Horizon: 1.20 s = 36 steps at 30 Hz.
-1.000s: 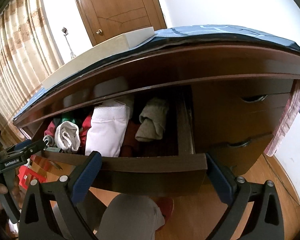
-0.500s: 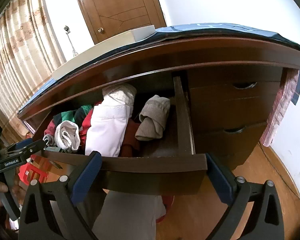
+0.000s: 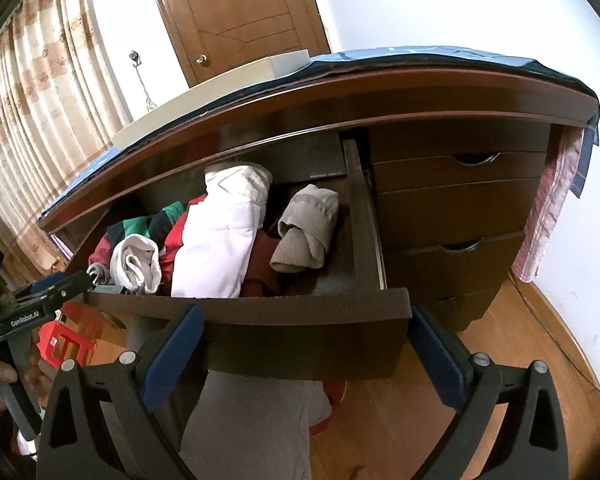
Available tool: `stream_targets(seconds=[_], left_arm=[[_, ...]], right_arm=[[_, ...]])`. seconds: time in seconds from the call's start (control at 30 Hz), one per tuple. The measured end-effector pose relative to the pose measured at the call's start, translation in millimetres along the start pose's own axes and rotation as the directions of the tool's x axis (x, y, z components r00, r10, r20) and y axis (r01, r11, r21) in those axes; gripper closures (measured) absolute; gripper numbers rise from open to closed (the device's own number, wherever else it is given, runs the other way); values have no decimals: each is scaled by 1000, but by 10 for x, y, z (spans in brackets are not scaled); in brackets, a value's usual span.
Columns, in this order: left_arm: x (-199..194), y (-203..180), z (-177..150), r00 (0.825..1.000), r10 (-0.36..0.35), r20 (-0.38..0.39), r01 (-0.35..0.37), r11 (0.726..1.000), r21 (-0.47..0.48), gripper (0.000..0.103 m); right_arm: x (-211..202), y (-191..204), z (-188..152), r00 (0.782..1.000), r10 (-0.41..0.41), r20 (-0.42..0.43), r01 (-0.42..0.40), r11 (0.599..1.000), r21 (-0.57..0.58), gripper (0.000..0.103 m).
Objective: Take underwear out of drawer
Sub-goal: 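Move both tools over the clothes in the drawer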
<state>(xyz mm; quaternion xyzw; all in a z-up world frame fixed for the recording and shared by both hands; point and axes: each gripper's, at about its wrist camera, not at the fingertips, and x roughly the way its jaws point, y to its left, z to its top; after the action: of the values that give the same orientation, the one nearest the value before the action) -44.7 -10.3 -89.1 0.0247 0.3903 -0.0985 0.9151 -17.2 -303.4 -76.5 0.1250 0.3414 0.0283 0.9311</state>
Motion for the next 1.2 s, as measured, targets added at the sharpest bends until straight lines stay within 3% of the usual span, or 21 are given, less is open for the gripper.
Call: stream_targets(seconds=[0.17, 0.4, 0.6, 0.67, 0.77, 0.83, 0.9, 0.97, 1.13, 1.2], left_arm=[[6, 61, 35, 999, -35, -25, 35, 999, 0, 4], [-187, 70, 224, 998, 44, 51, -47, 997, 69, 4], [-122, 241, 334, 992, 100, 76, -105, 992, 67, 2], [-39, 302, 391, 990, 120, 76, -123, 991, 48, 2], [130, 330, 403, 988, 151, 17, -152, 986, 65, 2], [248, 350, 362, 987, 160, -29, -158, 986, 59, 2], [322, 360, 326, 985, 158, -66, -155, 987, 53, 2], [374, 346, 304, 983, 160, -94, -155, 986, 59, 2], [453, 266, 280, 980, 156, -126, -147, 986, 78, 2], [503, 295, 270, 979, 123, -160, -118, 992, 40, 2]], right_arm=[[-86, 65, 36, 1000, -22, 12, 22, 1000, -2, 1], [-554, 388, 220, 989, 4, 145, 2, 999, -42, 1], [-512, 711, 301, 988, -25, 150, 47, 988, -146, 1], [-370, 717, 318, 991, -16, 131, 36, 988, -150, 1], [-109, 668, 395, 997, -10, 73, 18, 994, -111, 2], [68, 644, 393, 1000, 9, 11, -8, 996, -85, 10], [254, 667, 366, 997, 35, -69, -42, 995, -90, 27], [424, 650, 337, 989, 40, -143, -48, 997, -58, 33], [642, 649, 293, 966, -34, -256, 19, 998, -60, 37], [680, 657, 284, 957, -64, -283, 46, 996, -71, 37]])
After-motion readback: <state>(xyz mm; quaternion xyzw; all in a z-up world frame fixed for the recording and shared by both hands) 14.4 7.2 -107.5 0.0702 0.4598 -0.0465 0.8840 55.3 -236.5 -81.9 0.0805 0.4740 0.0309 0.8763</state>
